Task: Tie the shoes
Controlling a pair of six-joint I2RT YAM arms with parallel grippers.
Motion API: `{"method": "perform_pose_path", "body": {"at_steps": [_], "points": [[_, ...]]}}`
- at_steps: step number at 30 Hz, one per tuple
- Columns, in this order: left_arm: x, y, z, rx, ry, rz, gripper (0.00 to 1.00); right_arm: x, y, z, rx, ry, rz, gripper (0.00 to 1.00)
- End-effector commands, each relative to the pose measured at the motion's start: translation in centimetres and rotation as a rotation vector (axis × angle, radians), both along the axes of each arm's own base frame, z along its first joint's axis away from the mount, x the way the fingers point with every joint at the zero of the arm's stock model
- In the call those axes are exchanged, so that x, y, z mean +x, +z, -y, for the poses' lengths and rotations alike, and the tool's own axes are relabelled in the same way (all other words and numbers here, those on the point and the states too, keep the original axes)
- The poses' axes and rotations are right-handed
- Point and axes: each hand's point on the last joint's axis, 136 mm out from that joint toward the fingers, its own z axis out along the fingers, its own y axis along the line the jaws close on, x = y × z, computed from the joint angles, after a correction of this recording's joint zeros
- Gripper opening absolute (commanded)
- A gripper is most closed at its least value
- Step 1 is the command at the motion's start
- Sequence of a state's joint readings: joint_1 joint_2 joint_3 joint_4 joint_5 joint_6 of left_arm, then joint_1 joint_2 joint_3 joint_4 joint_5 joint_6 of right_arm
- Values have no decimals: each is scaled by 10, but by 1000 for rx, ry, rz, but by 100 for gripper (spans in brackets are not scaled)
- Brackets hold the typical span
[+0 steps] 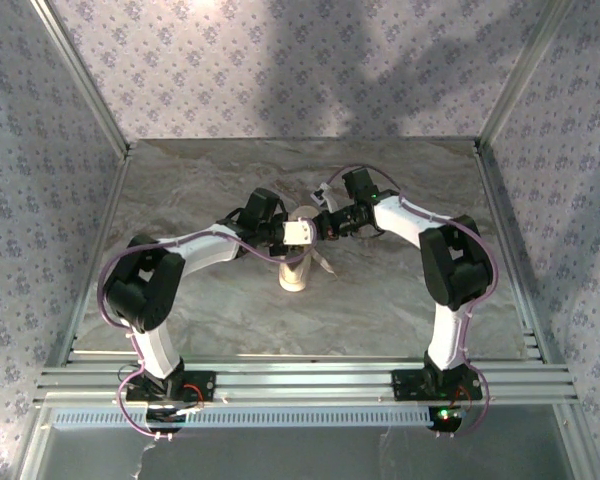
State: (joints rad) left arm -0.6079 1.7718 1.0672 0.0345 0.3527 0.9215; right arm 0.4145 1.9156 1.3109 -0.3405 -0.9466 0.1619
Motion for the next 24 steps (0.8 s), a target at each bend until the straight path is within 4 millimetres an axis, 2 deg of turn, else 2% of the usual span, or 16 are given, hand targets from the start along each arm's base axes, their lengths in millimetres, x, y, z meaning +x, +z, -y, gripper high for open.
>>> {"method": "perform_pose_path", "body": {"at_steps": [1, 6, 12, 19, 24], "points": [[22, 12, 6, -43, 35, 96, 22, -5, -4, -2, 7, 3, -68, 9], [23, 9, 0, -36, 52, 110, 21, 5, 6, 7, 23, -49, -42, 10], [18, 11, -2, -53, 42, 68, 21, 20, 27, 20, 38, -109, 19, 20], [10, 12, -4, -41, 22, 13, 24, 39, 28, 35, 41, -183, 70, 28], [9, 14, -7, -39, 26, 10, 26, 47, 14, 29, 41, -177, 63, 29]]}}
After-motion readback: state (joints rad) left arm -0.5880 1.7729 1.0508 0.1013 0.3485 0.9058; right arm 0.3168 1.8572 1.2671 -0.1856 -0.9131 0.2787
